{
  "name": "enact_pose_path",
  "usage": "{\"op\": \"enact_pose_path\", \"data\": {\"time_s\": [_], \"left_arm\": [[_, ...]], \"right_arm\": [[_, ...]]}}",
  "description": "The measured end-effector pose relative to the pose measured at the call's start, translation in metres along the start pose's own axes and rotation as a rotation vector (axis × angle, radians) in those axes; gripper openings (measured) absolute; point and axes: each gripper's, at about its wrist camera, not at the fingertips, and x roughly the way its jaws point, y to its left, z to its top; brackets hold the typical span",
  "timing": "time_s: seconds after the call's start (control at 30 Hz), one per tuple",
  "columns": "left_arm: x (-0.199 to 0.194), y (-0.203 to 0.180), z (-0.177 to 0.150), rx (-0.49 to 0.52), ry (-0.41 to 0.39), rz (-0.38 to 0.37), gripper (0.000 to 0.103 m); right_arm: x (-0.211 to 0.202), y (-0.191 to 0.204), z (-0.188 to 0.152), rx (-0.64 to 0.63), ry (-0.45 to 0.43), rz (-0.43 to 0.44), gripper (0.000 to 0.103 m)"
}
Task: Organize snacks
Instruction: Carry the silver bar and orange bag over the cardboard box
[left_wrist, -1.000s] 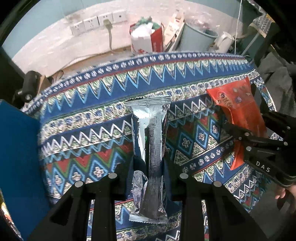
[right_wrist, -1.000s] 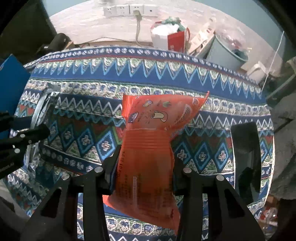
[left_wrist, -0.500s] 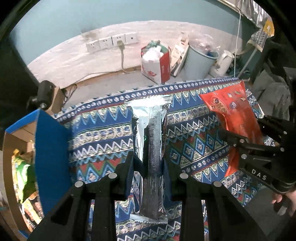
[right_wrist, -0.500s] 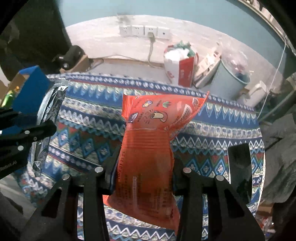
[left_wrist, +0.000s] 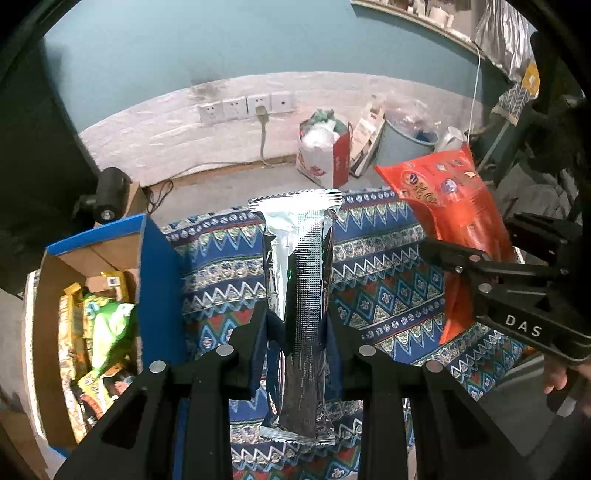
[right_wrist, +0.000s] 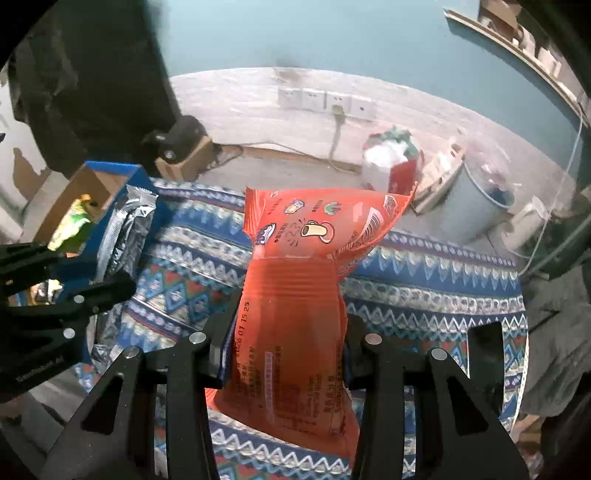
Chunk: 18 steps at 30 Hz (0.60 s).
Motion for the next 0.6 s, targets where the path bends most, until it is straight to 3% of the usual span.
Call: {"op": "enact_pose_path", "data": {"time_s": [0.6], "left_arm": [[-0.046,0.075,-0.025,-0.119,-0.071,0.038,0.029]], "right_arm": [[-0.010,0.080,0.032,-0.121,-0.031,0.075,0.041]]}}
